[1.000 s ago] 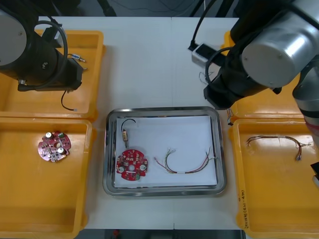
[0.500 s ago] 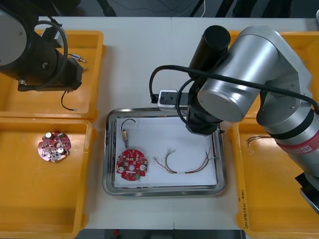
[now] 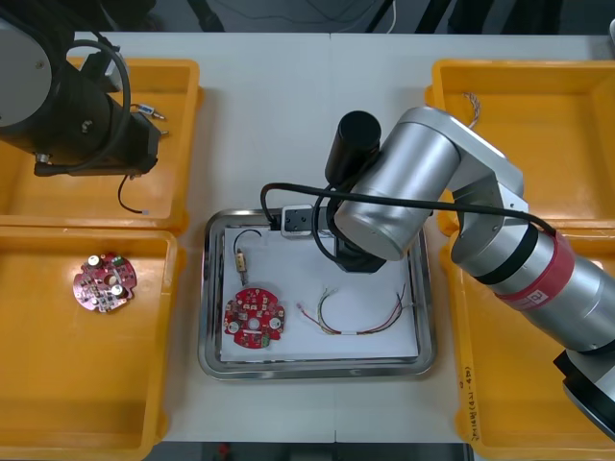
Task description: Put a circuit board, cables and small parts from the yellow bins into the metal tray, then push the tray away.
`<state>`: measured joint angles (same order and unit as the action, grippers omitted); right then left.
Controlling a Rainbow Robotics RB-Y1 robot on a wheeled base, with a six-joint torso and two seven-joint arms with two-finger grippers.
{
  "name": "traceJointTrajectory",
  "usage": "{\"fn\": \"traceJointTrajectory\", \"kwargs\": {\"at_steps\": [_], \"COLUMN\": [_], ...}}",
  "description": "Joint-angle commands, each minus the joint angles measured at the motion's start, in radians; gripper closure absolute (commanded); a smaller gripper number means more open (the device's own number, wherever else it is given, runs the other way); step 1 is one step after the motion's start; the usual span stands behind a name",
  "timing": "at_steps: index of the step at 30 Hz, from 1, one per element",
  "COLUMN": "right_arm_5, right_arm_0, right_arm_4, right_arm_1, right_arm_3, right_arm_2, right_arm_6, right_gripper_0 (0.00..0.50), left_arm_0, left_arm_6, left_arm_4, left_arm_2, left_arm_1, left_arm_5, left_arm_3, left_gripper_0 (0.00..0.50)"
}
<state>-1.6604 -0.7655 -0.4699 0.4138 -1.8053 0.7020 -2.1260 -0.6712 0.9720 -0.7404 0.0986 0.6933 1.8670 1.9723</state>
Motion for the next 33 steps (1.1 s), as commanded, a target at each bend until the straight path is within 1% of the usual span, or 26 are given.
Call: {"fn": "traceJointTrajectory", "kwargs": {"at_steps": [1,5,11,16,17,18,19,20,21,22,25,33], "right_arm_5": [0.044,0.079,0.129,0.129,0.129,0.129,0.128,0.128,0.123,0.119,0.097,-0.019], "right_arm_0": [0.003,0.005,0.014,0.014,0.014,0.014,0.014,0.014,0.014,0.014,0.014,0.014], "right_arm_4": [-0.004,-0.029,-0.021,-0.015,-0.013,-0.013,-0.012,-0.012,-0.01,-0.009,-0.009,-0.01], "right_arm_1": [-0.026,-0.027,-0.027,-0.027,-0.027,-0.027,-0.027,-0.027,-0.027,-0.027,-0.027,-0.027], "right_arm_3": [0.049,0.087,0.101,0.101,0.101,0.101,0.095,0.09,0.084,0.078,0.063,-0.029], "right_arm_2": [0.05,0.065,0.086,0.085,0.082,0.082,0.077,0.074,0.07,0.063,0.047,0.005], "right_arm_6": [-0.02,-0.017,-0.003,0.008,0.009,0.011,0.012,0.014,0.017,0.018,0.023,0.029], "right_gripper_0": [0.5,0.5,0.5,0.5,0.476,0.462,0.298,0.159,0.049,0.0,0.0,0.0], "left_arm_0": [0.004,0.004,0.002,0.002,0.004,0.002,0.004,0.002,0.002,0.002,0.002,0.004], "left_arm_6": [-0.05,-0.05,-0.05,-0.05,-0.05,-0.05,-0.05,-0.05,-0.05,-0.05,-0.05,-0.05], "left_arm_4": [-0.004,-0.004,-0.004,-0.004,-0.004,-0.004,-0.004,-0.004,-0.004,-0.004,-0.007,-0.007], "left_arm_2": [0.0,0.0,0.0,0.0,-0.002,-0.002,-0.002,-0.002,-0.002,-0.003,-0.003,-0.005], "left_arm_1": [-0.012,-0.012,-0.012,-0.012,-0.012,-0.012,-0.012,-0.012,-0.012,-0.012,-0.012,-0.012], "left_arm_5": [0.012,0.014,0.014,0.014,0.014,0.014,0.014,0.014,0.014,0.014,0.014,0.015], "left_arm_3": [0.03,0.031,0.031,0.031,0.031,0.031,0.031,0.031,0.031,0.03,0.03,0.031], "left_gripper_0": [0.5,0.5,0.5,0.5,0.5,0.5,0.5,0.5,0.5,0.5,0.5,0.5]}}
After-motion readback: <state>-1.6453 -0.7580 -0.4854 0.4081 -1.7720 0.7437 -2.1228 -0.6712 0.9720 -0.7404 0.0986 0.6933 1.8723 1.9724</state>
